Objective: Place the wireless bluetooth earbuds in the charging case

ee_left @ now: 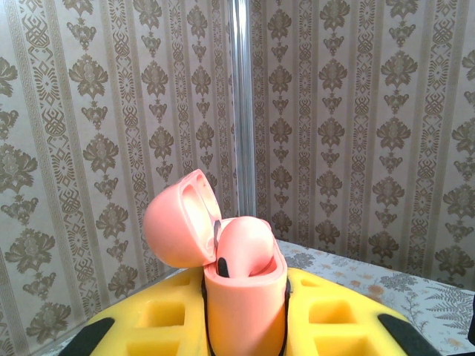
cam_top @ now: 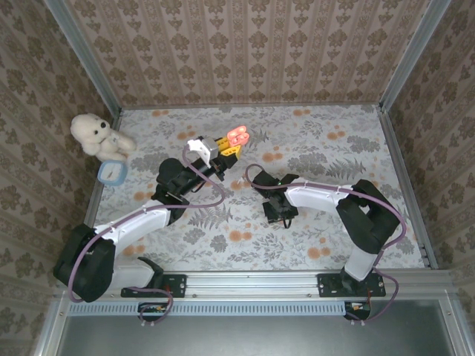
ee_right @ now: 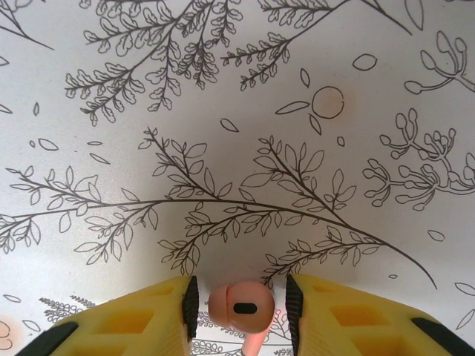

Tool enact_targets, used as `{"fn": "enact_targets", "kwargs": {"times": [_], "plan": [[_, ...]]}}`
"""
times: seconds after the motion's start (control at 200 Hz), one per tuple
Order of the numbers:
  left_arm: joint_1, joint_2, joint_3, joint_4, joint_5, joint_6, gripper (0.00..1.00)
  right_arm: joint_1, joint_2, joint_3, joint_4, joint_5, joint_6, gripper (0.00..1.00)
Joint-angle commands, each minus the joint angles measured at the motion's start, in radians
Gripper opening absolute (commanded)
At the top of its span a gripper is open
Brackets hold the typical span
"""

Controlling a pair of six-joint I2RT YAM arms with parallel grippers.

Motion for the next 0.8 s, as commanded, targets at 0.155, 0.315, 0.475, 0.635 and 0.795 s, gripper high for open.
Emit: {"fn": "enact_targets", "kwargs": {"times": [0.155,0.315,0.475,0.635,0.795], "plan": [[0.007,-0.003,0.016,0.024,0.001,-0.013,0.00,0.004,0.044,-0.010,-0.005,0.008,-0.015,0.37],[0.007,-0.002,0.014,0.024,0.001,-0.015,0.00,0.004,0.049,-0.011,-0.002,0.007,-0.015,0.35],[0.008,-0.003,0.014,0.025,-0.001,-0.016,0.00,0.004,0.040,-0.011,-0.008,0.005,-0.016,0.35],[0.007,-0.003,0.017,0.027,0.000,-0.016,0.00,0.004,0.015,-0.020,-0.017,0.010,-0.015,0.38],[0.006,0.000,0.017,0.027,0.001,-0.016,0.00,0.004,0.002,-0.030,-0.019,0.006,-0.010,0.36]]}}
